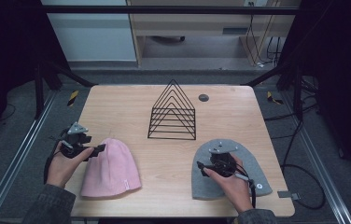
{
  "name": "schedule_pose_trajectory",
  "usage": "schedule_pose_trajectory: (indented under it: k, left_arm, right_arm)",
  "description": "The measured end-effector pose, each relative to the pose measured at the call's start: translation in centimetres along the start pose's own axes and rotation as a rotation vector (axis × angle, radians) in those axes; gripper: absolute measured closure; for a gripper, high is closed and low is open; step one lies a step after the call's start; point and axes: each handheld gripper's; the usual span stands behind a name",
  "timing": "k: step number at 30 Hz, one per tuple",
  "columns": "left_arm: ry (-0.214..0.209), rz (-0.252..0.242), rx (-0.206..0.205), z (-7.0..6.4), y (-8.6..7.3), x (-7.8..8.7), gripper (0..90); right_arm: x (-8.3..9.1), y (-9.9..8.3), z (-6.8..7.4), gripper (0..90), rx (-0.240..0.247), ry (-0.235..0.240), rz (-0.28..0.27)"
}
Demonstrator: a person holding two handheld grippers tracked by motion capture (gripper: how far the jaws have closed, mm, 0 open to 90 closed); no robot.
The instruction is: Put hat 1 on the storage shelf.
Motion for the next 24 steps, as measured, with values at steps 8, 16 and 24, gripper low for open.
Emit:
schedule_pose_trajectory:
  k: [8,16,24]
  left_arm:
    - [0.05,-0.002,-0.05,0.0,1.5,1.9,32.7]
    - [0.048,0.034,-0.085,-0.1,1.8,2.4,32.9]
    - [0.047,0.113,-0.09,0.1,0.8,1.0,33.4]
  right_arm:
    - [0.4,-0.1,-0.8,43.3,0.001,0.001,-0.004]
    - [1.4,-0.1,-1.4,37.2,-0.014,-0.017,-0.037]
    - [1.5,-0.2,-1.9,25.5,-0.041,-0.041,-0.031]
Point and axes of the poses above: each handheld gripper's, and its own axes: x roughly backward along the jaws, y roughly out of its top, z roughly to its left, and after that the axes turned 10 degrees about -z, right-handed
